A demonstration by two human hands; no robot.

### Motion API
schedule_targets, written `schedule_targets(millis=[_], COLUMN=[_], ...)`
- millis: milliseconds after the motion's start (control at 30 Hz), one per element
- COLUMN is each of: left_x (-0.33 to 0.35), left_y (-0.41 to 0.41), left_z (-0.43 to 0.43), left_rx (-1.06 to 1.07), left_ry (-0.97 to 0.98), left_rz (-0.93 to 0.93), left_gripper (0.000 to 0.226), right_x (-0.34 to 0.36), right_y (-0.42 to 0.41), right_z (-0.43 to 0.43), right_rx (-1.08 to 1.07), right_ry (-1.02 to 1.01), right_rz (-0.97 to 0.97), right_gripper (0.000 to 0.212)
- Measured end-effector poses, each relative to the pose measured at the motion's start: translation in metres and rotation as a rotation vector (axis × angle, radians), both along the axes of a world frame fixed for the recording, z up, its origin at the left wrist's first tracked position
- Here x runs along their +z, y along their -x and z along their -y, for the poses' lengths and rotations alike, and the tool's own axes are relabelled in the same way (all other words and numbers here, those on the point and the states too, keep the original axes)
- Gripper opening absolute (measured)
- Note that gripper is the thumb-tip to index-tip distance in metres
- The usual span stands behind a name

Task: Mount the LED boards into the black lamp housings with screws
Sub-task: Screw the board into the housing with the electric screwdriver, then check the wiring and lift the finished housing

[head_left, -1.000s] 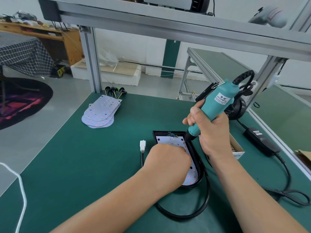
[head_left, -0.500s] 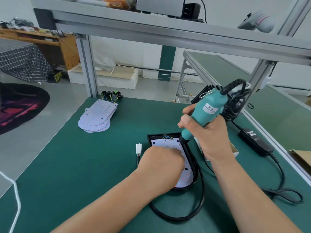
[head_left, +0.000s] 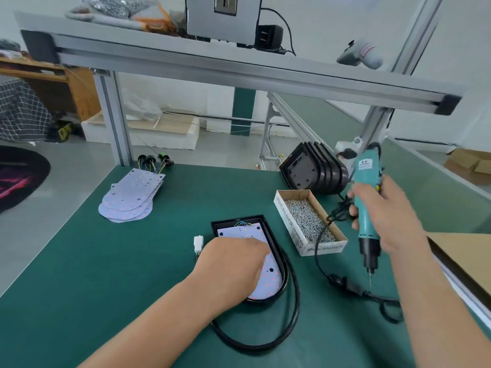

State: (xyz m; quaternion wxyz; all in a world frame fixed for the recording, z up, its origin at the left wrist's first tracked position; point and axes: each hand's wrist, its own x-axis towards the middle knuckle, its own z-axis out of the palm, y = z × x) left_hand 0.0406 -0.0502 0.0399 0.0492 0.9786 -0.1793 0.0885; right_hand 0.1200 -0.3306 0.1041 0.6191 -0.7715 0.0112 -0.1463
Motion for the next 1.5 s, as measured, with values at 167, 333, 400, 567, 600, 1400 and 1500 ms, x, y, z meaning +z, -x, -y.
schedule_targets(millis=[167,333,400,567,600,1400,1500], left_x=[0.007,0.017,0.027,0.045,0.047,0.039,0.015], left_y=[0.002,0.003,0.004,-0.017,-0.026,-0.056,-0.057], left_z=[0.003,0.006,0.013,0.055,0.068,-0.007,-0.012], left_rx=[0.047,-0.024,-0.076,-0.186,-0.191,0.387,0.368], left_ry=[-0.001,0.299,0.500,0.575,0.559,0.410,0.470], left_rz=[0.031,-0.023,-0.145,-0.216,-0.227,-0.101,-0.233], left_gripper=[0.045,0.056,0.056,0.052,0.048,0.029,0.034], right_x=[-0.029,-0.048,-0.050,-0.053,-0.053,-0.047,-0.054], right_y=[-0.006,-0.001,0.001,0.007,0.008,0.051,0.041], right_z=[0.048,0.063,0.063,0.060,0.060,-0.046,-0.091], right_rx=[-0.069,-0.138,-0.140,-0.075,-0.071,0.244,0.450], right_ry=[0.357,0.808,0.948,1.065,1.062,0.685,1.117], right_rz=[-0.241,-0.264,-0.305,-0.375,-0.362,0.378,0.314], right_gripper=[0.033,0.030,0.033,0.048,0.053,0.021,0.029])
